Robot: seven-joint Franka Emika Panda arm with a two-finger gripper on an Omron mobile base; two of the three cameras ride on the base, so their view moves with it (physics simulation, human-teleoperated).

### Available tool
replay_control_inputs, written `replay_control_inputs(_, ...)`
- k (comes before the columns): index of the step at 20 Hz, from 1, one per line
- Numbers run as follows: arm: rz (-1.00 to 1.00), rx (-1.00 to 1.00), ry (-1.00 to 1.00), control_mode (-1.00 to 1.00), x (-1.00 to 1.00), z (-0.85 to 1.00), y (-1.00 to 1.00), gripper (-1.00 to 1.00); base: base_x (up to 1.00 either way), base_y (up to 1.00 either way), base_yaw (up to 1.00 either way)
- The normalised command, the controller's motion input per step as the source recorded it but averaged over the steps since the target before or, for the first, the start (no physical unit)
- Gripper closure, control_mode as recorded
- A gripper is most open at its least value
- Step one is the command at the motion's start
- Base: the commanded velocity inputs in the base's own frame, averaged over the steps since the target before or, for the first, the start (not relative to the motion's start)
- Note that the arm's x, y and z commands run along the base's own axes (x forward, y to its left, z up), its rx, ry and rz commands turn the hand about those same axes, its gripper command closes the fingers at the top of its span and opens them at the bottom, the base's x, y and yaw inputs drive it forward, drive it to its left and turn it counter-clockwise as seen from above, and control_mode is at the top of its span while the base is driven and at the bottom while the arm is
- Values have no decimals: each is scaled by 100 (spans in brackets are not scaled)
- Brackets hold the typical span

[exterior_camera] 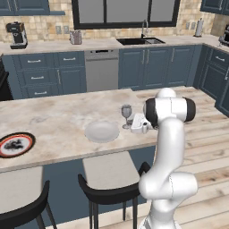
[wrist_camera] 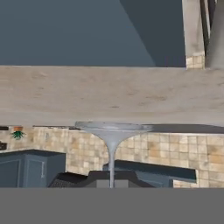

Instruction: Retrieve the wine glasses from the counter and place one next to each plate.

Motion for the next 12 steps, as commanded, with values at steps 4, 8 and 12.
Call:
replay_control_inputs(4, 0, 0, 0, -100, 35, -21, 0, 100, 0, 0, 0)
replay_control_inputs(8, 0, 0, -1, -100, 24, -8, 0, 100, 0, 0, 0)
replay_control_inputs(12, 0, 0, -7, -100, -1, -9, 0, -100, 0, 0, 0)
